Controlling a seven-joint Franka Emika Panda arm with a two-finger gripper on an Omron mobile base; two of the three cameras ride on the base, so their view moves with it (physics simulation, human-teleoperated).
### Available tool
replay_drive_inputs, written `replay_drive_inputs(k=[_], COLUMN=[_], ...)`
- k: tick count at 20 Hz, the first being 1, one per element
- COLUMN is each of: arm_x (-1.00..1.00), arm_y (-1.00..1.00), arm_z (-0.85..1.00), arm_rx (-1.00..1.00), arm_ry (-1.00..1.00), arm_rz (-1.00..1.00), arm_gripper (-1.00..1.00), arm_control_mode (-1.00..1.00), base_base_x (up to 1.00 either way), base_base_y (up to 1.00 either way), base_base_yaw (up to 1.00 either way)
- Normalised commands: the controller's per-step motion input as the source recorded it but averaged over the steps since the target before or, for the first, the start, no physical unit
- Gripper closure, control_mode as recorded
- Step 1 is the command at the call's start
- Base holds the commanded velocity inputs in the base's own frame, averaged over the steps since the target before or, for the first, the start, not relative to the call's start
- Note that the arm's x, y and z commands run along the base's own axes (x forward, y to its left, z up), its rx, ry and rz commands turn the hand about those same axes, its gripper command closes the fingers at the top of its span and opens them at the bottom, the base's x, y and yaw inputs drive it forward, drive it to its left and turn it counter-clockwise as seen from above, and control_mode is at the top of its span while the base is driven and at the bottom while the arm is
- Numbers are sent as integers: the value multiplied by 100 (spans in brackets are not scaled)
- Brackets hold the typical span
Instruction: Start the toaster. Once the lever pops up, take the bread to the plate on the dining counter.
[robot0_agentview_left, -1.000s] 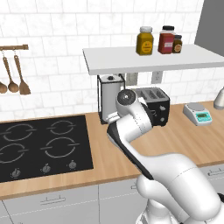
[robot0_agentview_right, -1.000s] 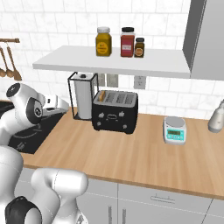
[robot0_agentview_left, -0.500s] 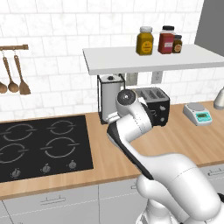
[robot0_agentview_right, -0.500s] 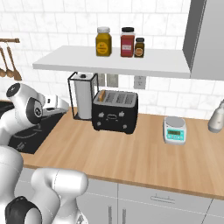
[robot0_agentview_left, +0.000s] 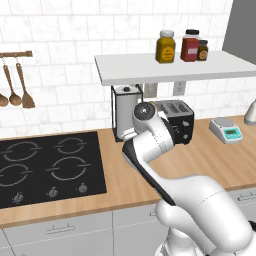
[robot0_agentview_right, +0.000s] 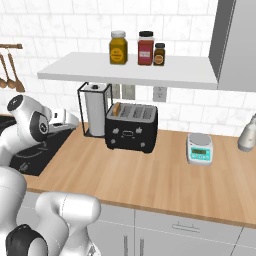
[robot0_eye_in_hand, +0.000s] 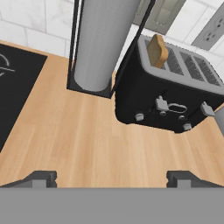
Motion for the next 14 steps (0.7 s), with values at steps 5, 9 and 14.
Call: replay_drive_inputs(k=[5,9,14], arm_x=[0,0,0], arm_y=[0,0,0], arm_z=[0,0,0], arm_rx=[0,0,0], arm_ry=[0,0,0], arm_rz=[0,0,0], arm_gripper=[-100,-100,-100], arm_control_mode=[-100,-100,-100], base_base_x=[0,0,0], base_base_y=[0,0,0], base_base_yaw=[0,0,0])
